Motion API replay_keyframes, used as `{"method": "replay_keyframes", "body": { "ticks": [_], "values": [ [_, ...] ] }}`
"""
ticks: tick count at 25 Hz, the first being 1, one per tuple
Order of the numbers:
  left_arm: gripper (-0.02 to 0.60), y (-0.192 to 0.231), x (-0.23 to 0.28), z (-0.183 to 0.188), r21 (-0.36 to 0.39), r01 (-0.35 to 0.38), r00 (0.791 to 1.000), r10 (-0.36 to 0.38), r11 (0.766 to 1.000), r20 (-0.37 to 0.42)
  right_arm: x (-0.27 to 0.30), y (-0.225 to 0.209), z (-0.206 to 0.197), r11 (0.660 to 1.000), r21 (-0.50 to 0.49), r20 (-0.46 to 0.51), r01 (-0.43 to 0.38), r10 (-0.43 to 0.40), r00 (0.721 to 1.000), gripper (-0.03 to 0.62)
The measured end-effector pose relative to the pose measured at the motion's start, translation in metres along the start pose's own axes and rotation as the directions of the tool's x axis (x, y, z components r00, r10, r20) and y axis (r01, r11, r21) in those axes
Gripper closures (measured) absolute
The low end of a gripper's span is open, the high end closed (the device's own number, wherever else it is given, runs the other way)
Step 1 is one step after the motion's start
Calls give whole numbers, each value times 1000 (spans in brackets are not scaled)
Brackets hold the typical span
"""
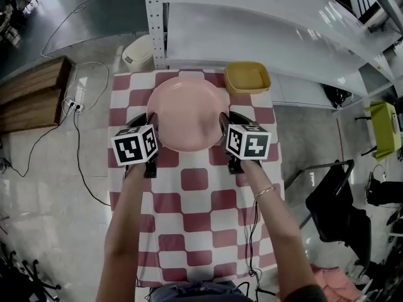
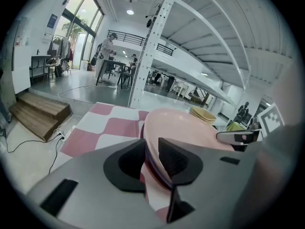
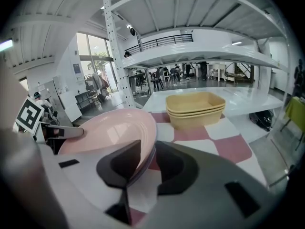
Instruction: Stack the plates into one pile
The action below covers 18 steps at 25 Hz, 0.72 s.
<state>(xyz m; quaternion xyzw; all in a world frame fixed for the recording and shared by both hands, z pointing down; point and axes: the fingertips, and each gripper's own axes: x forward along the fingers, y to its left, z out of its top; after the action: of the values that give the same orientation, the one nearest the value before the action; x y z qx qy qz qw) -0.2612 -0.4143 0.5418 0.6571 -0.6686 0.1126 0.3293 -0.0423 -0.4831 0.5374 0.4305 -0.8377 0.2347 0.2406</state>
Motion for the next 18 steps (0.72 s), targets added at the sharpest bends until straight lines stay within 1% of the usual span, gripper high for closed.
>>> {"method": "replay_keyframes", "body": {
  "ticks": [4, 11, 14, 18],
  "values": [
    [480, -1, -1, 0, 4, -3, 1000, 3, 1000, 1, 1, -1, 0, 1000, 2, 0, 4, -4, 1000, 497],
    [469, 5, 0, 0, 49, -34, 999, 34, 998, 5, 2, -3, 3, 1000, 8, 28, 17, -17, 999, 497],
    [465, 5, -1, 2, 61, -22, 1000, 22, 998, 3, 2, -2, 5, 1000, 7, 36, 15, -15, 999, 497],
    [451, 6, -2, 1, 55, -24, 1000, 24, 998, 3, -1, -1, 5, 1000, -4, 42, 28, -28, 999, 497]
  ]
}}
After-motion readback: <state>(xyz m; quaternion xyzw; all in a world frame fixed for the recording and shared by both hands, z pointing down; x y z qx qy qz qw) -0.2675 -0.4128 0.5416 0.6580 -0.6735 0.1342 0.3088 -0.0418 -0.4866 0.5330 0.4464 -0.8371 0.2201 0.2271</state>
